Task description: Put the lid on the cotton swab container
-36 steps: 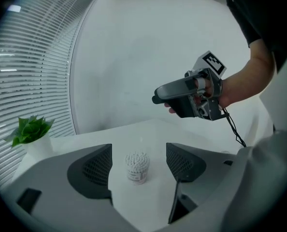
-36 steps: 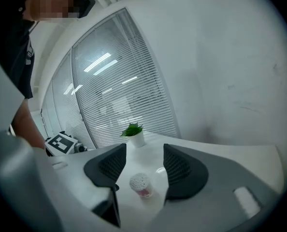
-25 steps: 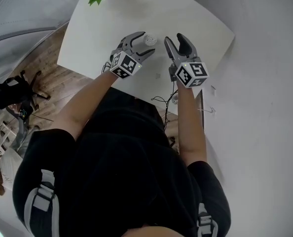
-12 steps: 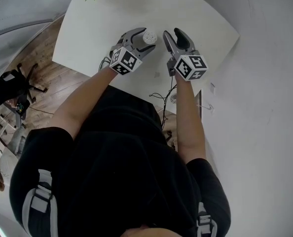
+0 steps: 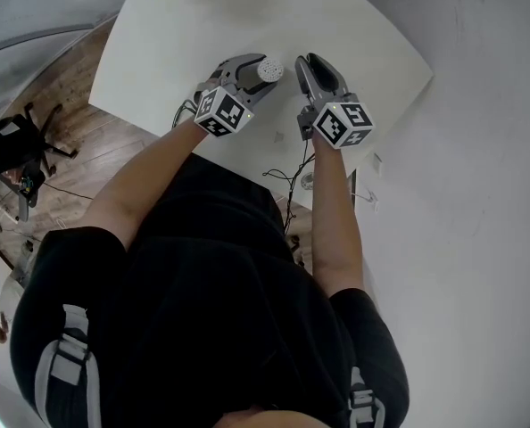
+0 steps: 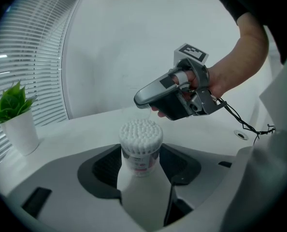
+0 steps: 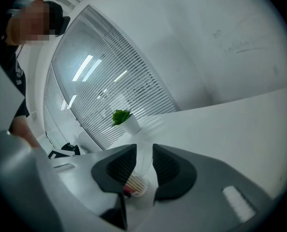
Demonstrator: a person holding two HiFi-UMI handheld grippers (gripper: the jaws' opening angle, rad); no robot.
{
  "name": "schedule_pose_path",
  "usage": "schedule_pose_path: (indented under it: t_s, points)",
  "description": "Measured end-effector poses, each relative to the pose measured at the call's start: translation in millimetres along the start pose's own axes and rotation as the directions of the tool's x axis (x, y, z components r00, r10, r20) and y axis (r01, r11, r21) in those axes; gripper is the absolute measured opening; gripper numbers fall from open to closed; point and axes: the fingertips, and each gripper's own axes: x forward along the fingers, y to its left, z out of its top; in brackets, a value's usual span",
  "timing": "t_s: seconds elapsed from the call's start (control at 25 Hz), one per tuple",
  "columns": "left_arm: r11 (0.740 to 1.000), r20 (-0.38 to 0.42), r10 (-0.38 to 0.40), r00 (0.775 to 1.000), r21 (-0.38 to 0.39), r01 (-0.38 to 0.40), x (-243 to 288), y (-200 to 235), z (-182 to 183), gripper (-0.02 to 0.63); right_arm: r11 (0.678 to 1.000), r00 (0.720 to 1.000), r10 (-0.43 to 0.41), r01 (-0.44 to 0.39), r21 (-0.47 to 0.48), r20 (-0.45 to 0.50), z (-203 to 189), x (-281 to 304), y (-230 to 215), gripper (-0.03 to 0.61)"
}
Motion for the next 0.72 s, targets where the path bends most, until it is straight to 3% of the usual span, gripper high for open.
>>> schedule_pose_path:
  t_s: [0.36, 0.72]
  points:
    - [1.000, -0.007, 0.004, 1.000, -0.011, -0.004, -0.4, -0.7, -0.1, 0.250, 0.993, 0.994, 0.111, -0.110, -0.037, 0.023, 9.5, -9.8, 30.9, 0.103]
    - [1.000, -0.002, 0.010, 1.000, -0.014, -0.010, 2.1, 0.5, 0.1, 0.250, 0.975, 0.980, 0.196, -0.199, -0.095, -0.036, -4.0, -4.4, 59.9, 0.121]
